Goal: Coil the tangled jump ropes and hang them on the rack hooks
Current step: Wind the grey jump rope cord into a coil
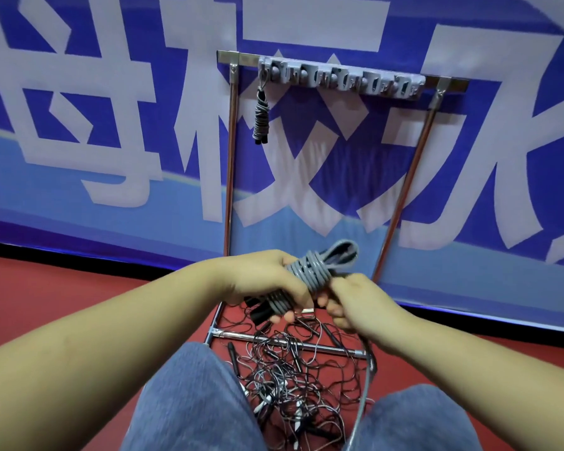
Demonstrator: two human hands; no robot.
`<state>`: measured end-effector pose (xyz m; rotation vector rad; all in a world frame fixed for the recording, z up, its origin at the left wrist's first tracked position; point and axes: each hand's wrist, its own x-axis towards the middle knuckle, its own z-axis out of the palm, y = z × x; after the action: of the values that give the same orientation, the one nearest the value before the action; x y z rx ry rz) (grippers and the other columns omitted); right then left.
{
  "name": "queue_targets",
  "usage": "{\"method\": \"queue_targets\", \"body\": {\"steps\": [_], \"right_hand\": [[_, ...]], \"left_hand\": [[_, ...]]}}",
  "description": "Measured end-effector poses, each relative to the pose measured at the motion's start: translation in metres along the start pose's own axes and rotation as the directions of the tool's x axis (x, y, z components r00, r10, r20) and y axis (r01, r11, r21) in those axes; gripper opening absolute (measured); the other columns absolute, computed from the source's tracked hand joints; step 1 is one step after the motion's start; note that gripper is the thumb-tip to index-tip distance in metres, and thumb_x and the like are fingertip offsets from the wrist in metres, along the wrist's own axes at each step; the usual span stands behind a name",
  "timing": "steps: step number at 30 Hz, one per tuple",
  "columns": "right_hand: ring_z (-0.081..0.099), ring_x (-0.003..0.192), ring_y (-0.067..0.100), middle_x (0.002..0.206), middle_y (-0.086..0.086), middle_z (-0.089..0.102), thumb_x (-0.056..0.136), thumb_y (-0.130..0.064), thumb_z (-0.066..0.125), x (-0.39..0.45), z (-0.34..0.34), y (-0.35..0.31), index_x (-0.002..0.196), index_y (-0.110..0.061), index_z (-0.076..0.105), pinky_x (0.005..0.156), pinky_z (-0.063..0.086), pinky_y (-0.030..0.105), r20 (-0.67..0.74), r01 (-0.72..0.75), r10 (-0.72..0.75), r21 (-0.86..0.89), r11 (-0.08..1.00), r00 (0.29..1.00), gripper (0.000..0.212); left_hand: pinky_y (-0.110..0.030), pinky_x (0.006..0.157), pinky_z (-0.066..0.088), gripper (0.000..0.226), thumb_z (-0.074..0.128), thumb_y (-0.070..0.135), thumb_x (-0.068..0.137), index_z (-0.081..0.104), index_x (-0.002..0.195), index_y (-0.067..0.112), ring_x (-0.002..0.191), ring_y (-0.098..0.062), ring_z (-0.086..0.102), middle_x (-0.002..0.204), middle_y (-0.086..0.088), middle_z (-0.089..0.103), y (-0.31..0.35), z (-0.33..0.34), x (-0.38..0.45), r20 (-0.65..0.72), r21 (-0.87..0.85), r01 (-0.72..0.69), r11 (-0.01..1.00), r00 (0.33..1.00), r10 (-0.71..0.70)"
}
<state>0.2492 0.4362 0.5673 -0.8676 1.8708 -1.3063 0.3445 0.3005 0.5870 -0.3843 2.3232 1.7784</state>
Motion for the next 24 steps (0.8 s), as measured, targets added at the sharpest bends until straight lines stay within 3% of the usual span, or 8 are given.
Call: {"method": "queue_targets", "body": {"steps": [2,5,7,11,14,17,21,24], "right_hand": [[0.024,0.029,0.004,0.041,-0.005,0.032,0.103,-0.023,0.03,-0.003,-0.002,0.001,0.07,-0.009,0.05,0.033,0.023,0.014,0.016,0.016,-0.014,-0.098,0.995,1.0,0.041],[0.024,0.029,0.003,0.05,-0.002,0.031,0.103,-0.025,0.033,-0.008,-0.004,-0.002,0.076,-0.012,0.052,0.035,0.024,0.015,0.074,0.0,0.014,-0.185,0.983,0.997,0.036],[0.027,0.032,0.003,0.048,-0.004,0.034,0.102,-0.027,0.036,-0.01,-0.009,-0.005,0.076,-0.016,0.056,0.041,0.027,0.017,0.087,0.054,-0.024,-0.371,0.927,0.996,0.034],[0.041,0.05,0.007,0.056,-0.006,0.045,0.098,-0.039,0.042,-0.013,-0.019,-0.018,0.084,-0.019,0.057,0.052,0.031,0.025,0.137,0.204,-0.164,-0.828,0.522,0.977,0.028],[0.047,0.068,0.019,0.07,-0.005,0.047,0.097,-0.041,0.042,-0.02,-0.019,-0.035,0.083,-0.022,0.046,0.058,0.032,0.032,0.242,0.279,-0.174,-0.929,0.241,0.955,0.024],[0.056,0.089,0.025,0.092,0.002,0.061,0.096,-0.04,0.044,-0.022,-0.02,-0.057,0.095,-0.019,0.055,0.068,0.04,0.031,0.34,0.351,-0.186,-0.936,0.027,0.922,0.024],[0.05,0.072,0.017,0.077,-0.003,0.057,0.094,-0.04,0.052,-0.011,-0.03,-0.077,0.095,-0.017,0.065,0.067,0.041,0.031,0.39,0.408,-0.182,-0.911,0.067,0.902,0.027],[0.053,0.069,0.012,0.077,-0.001,0.065,0.089,-0.04,0.06,0.003,-0.044,-0.076,0.085,-0.022,0.068,0.071,0.045,0.032,0.376,0.415,-0.182,-0.859,0.298,0.909,0.02]], "left_hand": [[-0.021,0.043,0.047,0.024,0.067,-0.001,0.075,0.056,0.096,0.003,0.048,-0.019,0.055,0.061,-0.01,0.056,-0.002,-0.006,0.003,-0.081,-0.032,0.018,0.999,0.997,-0.02],[-0.022,0.044,0.047,0.013,0.062,-0.004,0.082,0.053,0.082,0.005,0.046,-0.018,0.057,0.057,-0.009,0.056,-0.006,-0.019,0.005,-0.197,-0.048,0.041,0.998,0.979,-0.05],[-0.024,0.048,0.049,0.014,0.063,-0.003,0.082,0.054,0.077,0.007,0.048,-0.019,0.059,0.057,-0.009,0.058,-0.008,-0.026,0.006,-0.263,-0.005,0.073,0.997,0.962,-0.072],[-0.029,0.054,0.05,0.015,0.068,0.002,0.077,0.054,0.076,0.008,0.05,-0.022,0.061,0.059,-0.01,0.059,-0.012,-0.029,0.01,-0.365,0.083,0.139,0.987,0.926,-0.1],[-0.031,0.055,0.049,0.016,0.07,0.004,0.074,0.054,0.076,0.007,0.056,-0.029,0.058,0.06,-0.015,0.06,-0.012,-0.028,0.012,-0.374,0.149,0.214,0.965,0.916,-0.145],[-0.037,0.061,0.051,0.014,0.07,0.004,0.071,0.057,0.075,0.005,0.06,-0.032,0.058,0.06,-0.015,0.06,-0.011,-0.02,0.013,-0.36,0.225,0.277,0.934,0.915,-0.184],[-0.032,0.056,0.051,0.014,0.068,0.004,0.075,0.055,0.079,0.006,0.054,-0.028,0.057,0.062,-0.015,0.059,-0.002,-0.001,0.009,-0.206,0.342,0.317,0.884,0.944,-0.259],[-0.024,0.049,0.047,0.014,0.064,0.001,0.079,0.052,0.081,0.008,0.052,-0.025,0.053,0.057,-0.013,0.057,0.004,0.005,0.001,-0.069,0.369,0.265,0.891,0.964,-0.258]]}}
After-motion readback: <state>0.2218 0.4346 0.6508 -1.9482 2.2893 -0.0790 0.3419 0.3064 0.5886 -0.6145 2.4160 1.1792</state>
